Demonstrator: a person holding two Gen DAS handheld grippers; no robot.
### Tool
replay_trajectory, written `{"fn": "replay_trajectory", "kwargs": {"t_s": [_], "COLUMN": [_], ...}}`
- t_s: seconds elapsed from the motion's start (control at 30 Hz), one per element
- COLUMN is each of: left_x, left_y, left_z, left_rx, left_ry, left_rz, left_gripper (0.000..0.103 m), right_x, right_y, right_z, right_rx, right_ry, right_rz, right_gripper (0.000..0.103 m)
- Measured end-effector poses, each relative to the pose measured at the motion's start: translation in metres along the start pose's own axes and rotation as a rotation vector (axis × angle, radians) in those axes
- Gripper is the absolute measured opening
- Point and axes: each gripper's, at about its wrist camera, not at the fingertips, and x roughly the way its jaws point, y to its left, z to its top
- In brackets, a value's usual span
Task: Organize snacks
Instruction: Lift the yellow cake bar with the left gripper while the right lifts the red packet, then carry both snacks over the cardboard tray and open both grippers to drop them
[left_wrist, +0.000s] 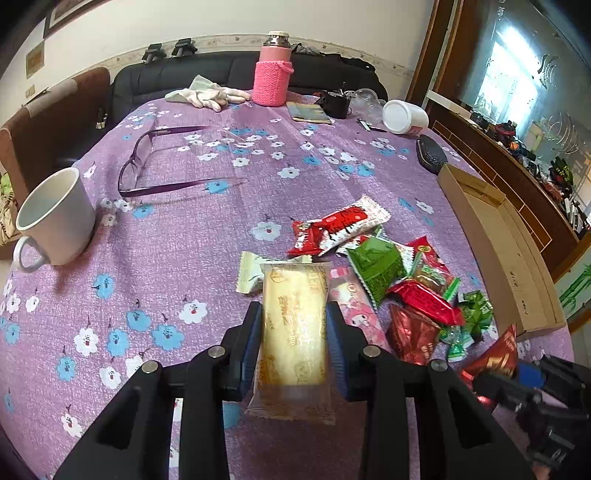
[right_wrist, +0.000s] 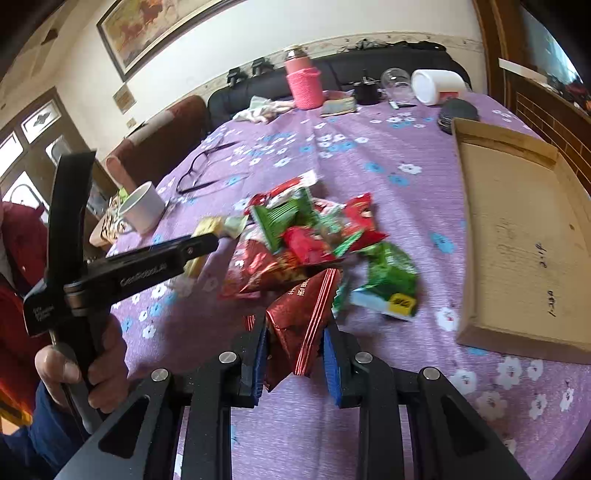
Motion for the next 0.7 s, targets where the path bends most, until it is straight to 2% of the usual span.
{"fn": "replay_trajectory", "kwargs": {"t_s": [0.27,0.7], "left_x": [-0.009,-0.014], "left_y": [-0.016,-0.04], "left_z": [0.004,0.008], "left_rx": [0.032,0.063], "left_ry": [-0.013,-0.007], "left_rz": [-0.004,-0.005], "left_gripper": [0.033,0.033], "right_x": [-0.021,-0.024], "right_y": [-0.025,-0.042], "right_z": [0.016,0.025], "right_rx": [0.05,0.087], "right_ry": [-0.058,-0.084], "right_rz": [-0.021,-0.003], "right_gripper": [0.028,0.028]}}
